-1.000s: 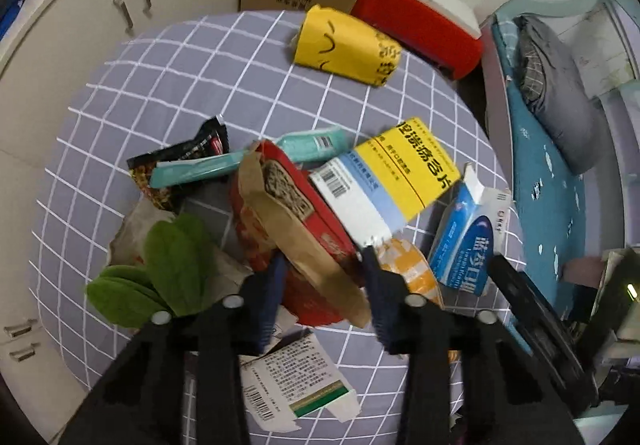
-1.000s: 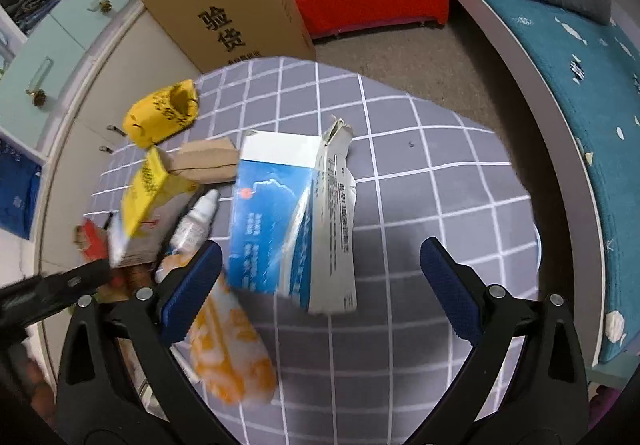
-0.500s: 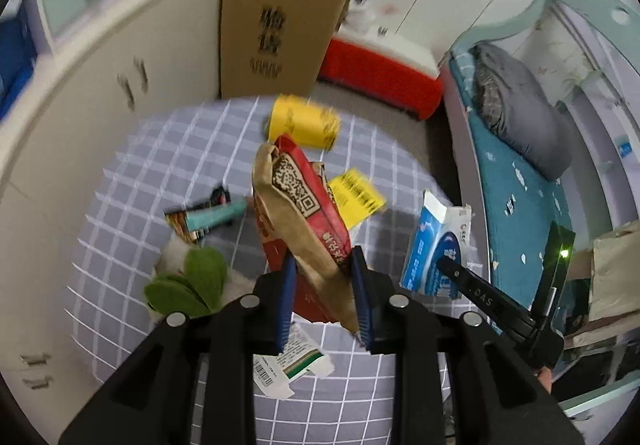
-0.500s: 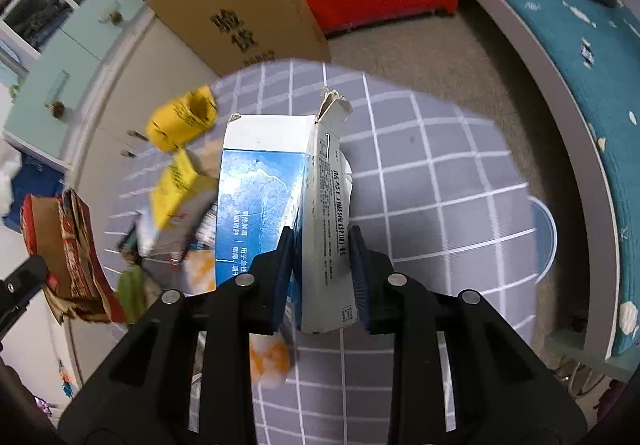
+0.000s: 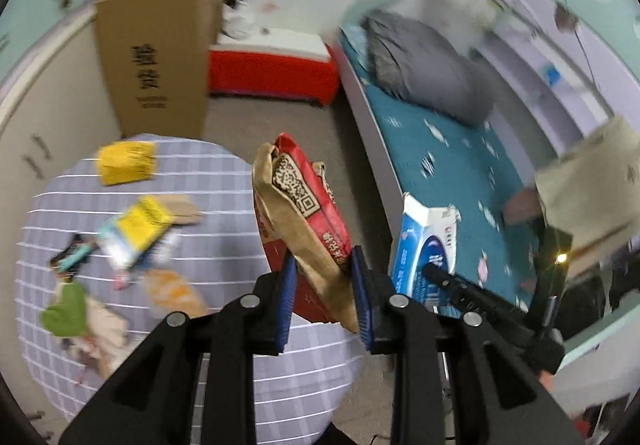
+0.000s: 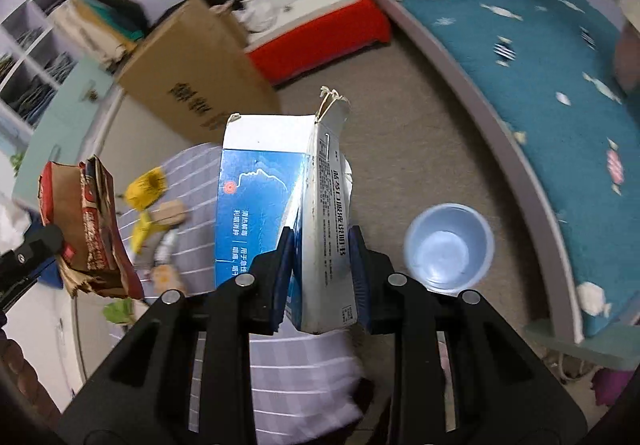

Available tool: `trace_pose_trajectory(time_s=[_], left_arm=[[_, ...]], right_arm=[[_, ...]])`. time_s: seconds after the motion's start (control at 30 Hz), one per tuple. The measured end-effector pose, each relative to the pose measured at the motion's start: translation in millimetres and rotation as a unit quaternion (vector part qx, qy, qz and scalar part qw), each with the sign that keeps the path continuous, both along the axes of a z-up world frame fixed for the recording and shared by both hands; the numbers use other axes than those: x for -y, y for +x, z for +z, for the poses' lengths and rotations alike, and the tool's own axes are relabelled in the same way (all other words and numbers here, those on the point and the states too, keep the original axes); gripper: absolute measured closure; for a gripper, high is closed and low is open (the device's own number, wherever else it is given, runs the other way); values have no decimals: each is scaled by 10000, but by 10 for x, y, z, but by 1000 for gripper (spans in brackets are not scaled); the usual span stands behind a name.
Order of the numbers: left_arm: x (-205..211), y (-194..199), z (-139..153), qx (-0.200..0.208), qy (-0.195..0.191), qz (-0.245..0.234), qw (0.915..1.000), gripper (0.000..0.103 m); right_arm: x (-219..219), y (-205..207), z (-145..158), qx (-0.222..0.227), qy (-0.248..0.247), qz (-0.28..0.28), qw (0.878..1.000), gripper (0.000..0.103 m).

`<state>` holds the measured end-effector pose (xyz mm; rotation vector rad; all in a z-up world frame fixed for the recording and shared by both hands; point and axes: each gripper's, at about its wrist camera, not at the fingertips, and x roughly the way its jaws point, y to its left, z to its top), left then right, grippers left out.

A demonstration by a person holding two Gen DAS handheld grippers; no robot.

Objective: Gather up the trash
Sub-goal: 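Carry both items to the blue basin and open both grippers over it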

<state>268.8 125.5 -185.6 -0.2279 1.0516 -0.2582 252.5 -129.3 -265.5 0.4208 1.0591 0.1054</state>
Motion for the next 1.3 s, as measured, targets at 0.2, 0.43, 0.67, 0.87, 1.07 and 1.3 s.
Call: trace_pose_trajectory(time_s=[0.2,0.43,0.67,0.87,1.07,1.3], left_arm=[[774,211,-354,-390,-74,-347,9986,77],[1407,379,-627,-675,64,-609,9958,77],[1940,482,-796,-883,163,-946,9915,77],[2346,540,-873,-957,221,-1227,9876,76],[2666,577,-848,-903,190,-1488,9846,61],[2653,548,-784,-750,387,-1218,9890,35]], right_arm=[[736,109,-231,-46,11,-248,9997,51],[1227,294,-461,-154,-12,-277,9995,25],[1529,77,-178,160,-184,-388,9990,24],[1771,-40,-37,325,-319,-530,9976,23],[1995,-132,96,523,-384,-744,9951,21],[2029,-197,154,593,-373,-777,9945,21]])
